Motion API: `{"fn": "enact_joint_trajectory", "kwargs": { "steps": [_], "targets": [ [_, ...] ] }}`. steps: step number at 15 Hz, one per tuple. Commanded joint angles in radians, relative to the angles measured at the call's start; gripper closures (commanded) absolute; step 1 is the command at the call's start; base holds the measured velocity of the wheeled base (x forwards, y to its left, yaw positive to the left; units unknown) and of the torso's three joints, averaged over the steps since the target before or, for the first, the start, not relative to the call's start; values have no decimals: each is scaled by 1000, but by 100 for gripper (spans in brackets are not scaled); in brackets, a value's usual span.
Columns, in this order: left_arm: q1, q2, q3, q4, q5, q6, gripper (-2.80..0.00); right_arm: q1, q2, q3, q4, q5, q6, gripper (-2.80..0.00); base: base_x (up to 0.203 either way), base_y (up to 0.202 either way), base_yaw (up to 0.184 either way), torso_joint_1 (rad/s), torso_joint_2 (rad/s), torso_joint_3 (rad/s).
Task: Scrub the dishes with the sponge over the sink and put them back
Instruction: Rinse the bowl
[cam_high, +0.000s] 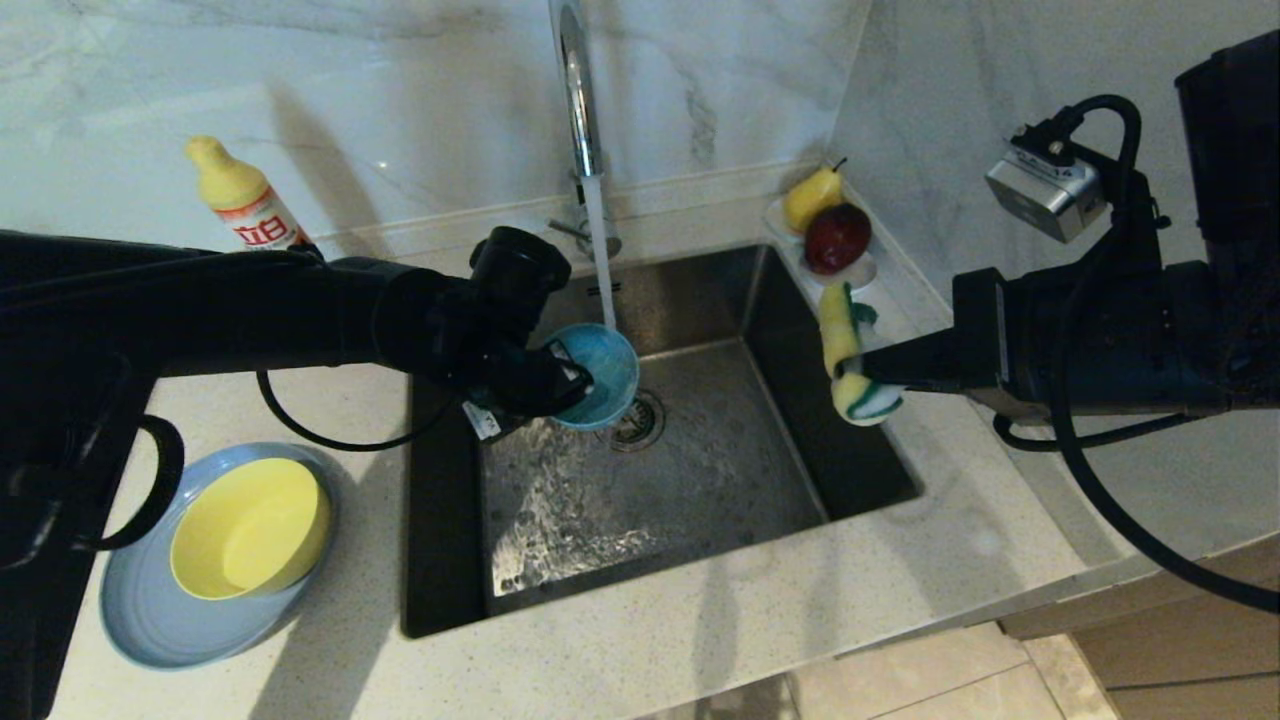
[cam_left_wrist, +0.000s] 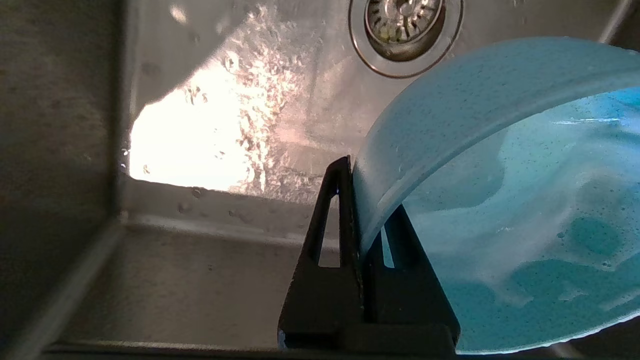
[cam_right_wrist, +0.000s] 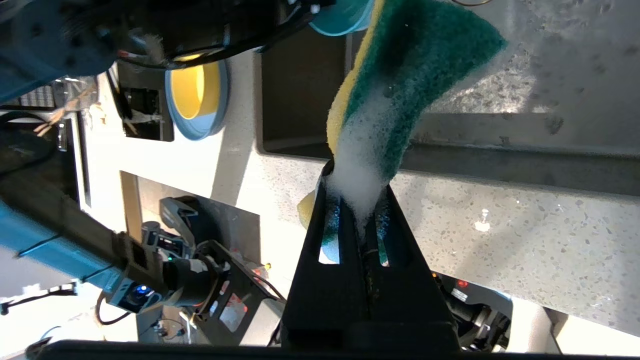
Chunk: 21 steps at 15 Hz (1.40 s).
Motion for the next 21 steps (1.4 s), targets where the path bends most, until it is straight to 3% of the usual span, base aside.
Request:
{"fn": "enact_joint_trajectory", "kwargs": {
  "steps": [1, 3, 8, 13, 21],
  "targets": [
    [5, 72, -82, 29, -14, -9, 0, -23, -1, 11, 2, 10, 3, 0, 0, 0, 0, 0, 0, 0],
    [8, 112, -131, 51, -17, -10, 0, -33, -5, 22, 1, 12, 3, 0, 0, 0, 0, 0, 0, 0],
    [11, 105, -128, 91, -21, -30, 0, -36, -8, 26, 1, 18, 2, 0, 0, 0, 0, 0, 0, 0],
    [12, 75, -126, 177, -89, -50, 0, -36, -10, 24, 1, 18, 2, 0, 0, 0, 0, 0, 0, 0],
    [71, 74, -131, 163, -90, -82, 0, -35, 5, 24, 1, 20, 2, 0, 0, 0, 0, 0, 0, 0]
  ]
}}
